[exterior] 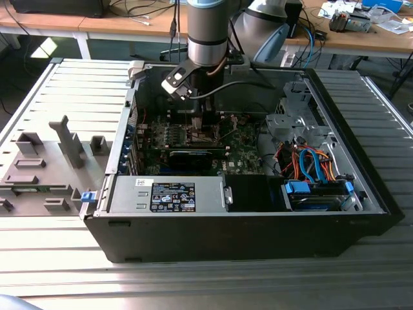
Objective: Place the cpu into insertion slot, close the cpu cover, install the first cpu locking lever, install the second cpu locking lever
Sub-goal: 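Place the cpu into insertion slot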
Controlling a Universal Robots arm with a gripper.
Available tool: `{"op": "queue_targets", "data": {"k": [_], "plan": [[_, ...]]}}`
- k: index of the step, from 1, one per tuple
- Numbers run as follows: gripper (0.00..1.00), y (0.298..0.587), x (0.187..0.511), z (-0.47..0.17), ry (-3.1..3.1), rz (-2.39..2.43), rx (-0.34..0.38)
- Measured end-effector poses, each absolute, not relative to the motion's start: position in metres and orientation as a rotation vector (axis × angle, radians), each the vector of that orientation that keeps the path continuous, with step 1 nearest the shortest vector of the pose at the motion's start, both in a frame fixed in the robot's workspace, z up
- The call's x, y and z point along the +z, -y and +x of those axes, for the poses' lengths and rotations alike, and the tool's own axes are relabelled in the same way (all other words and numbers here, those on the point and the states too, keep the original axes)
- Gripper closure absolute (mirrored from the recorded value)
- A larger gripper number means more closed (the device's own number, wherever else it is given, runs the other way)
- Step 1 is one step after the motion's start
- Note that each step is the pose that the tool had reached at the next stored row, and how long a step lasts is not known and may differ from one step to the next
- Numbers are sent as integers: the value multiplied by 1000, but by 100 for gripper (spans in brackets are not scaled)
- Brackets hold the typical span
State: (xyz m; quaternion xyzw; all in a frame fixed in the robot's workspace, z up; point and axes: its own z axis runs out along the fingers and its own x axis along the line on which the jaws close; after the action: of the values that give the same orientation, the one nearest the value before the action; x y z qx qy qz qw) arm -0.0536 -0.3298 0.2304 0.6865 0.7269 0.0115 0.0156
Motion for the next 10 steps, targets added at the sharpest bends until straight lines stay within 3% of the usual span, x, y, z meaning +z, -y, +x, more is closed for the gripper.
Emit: {"op": "queue_targets", "data": {"k": [10], "plan": [[46,330,228,-54,-2261,2135,35]]}}
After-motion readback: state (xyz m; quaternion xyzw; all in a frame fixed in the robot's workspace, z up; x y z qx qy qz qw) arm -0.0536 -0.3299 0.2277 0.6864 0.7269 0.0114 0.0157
